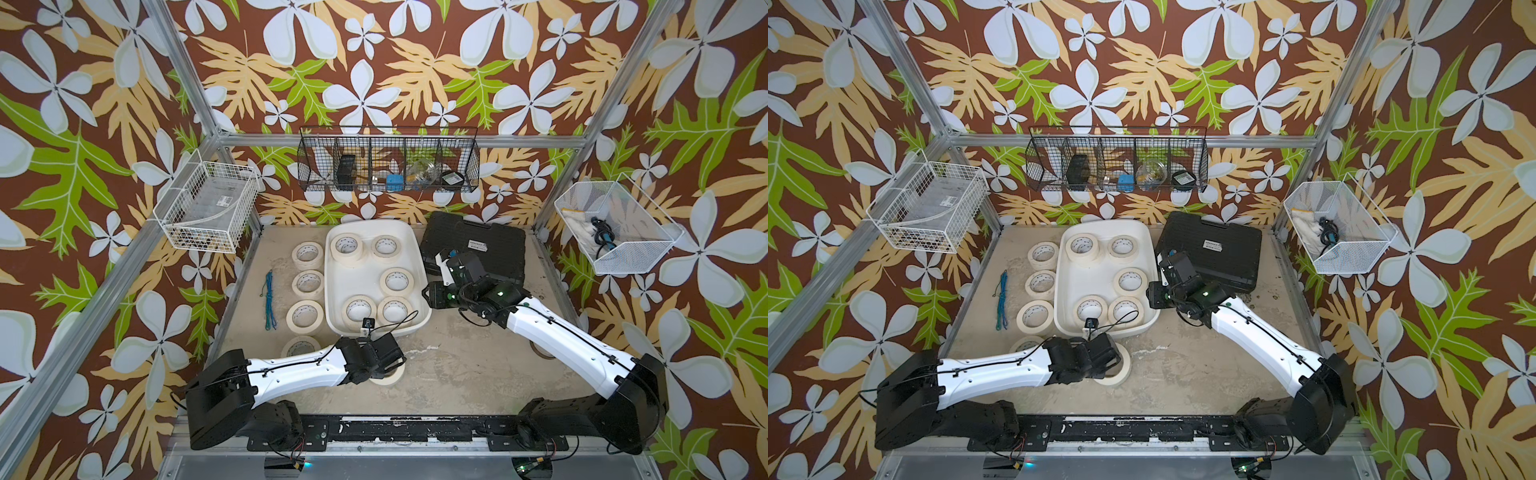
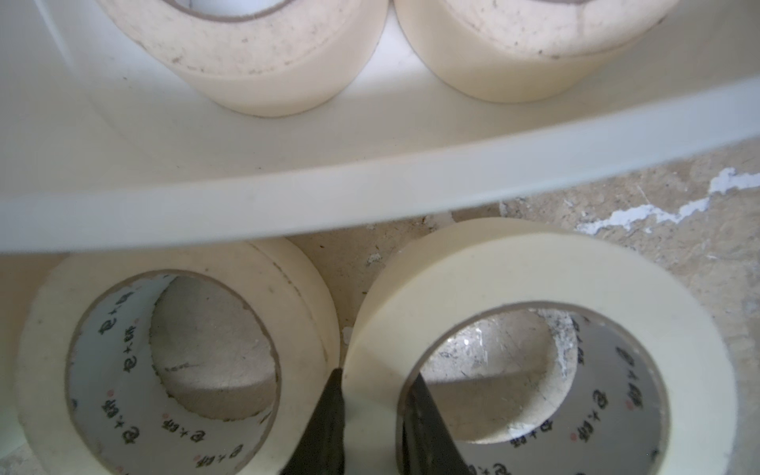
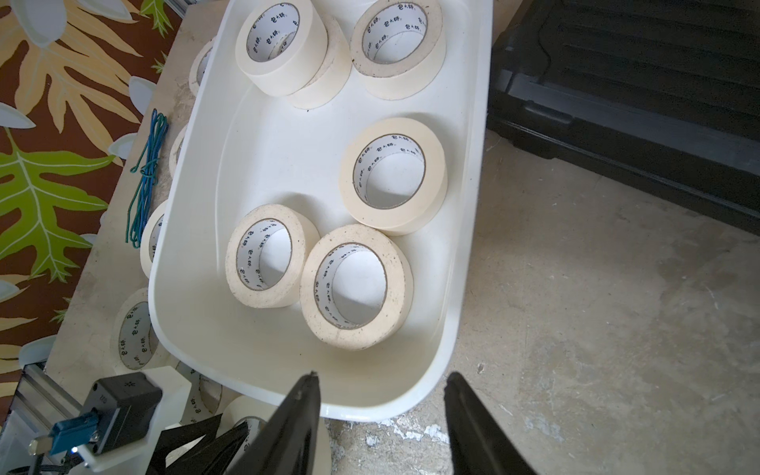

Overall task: Take out the art tape in the storage box
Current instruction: Place the art tape at the center of the board.

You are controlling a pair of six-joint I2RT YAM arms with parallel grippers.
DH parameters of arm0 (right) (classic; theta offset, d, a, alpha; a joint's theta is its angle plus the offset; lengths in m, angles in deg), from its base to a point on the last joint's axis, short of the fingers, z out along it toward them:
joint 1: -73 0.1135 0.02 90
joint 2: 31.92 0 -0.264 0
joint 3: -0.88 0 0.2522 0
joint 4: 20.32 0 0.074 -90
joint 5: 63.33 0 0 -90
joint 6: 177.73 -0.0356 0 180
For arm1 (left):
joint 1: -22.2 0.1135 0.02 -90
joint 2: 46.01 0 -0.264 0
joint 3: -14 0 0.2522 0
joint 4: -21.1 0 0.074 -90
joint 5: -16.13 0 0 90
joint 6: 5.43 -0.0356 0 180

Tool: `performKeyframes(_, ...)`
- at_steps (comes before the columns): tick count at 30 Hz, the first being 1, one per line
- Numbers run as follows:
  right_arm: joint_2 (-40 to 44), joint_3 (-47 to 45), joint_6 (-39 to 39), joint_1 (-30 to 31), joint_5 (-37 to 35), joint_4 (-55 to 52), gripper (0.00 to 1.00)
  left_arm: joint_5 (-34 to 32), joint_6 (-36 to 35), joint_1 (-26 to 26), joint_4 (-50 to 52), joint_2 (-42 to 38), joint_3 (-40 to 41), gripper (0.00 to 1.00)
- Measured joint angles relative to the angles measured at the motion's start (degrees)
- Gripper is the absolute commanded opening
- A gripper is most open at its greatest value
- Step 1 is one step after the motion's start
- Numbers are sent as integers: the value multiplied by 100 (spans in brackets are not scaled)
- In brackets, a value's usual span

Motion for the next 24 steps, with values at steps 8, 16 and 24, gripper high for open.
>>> performKeyframes(8,44,-4,17,-31,0,2,53,-59,22,0,-136,293,-72,18)
performKeyframes(16,74,-57,17,-61,2,15,53,-55,17,0,-221,393,-68,27)
performKeyframes(24,74,-107,17,-101,4,26,53,-52,22,0,-264,409,-63,39)
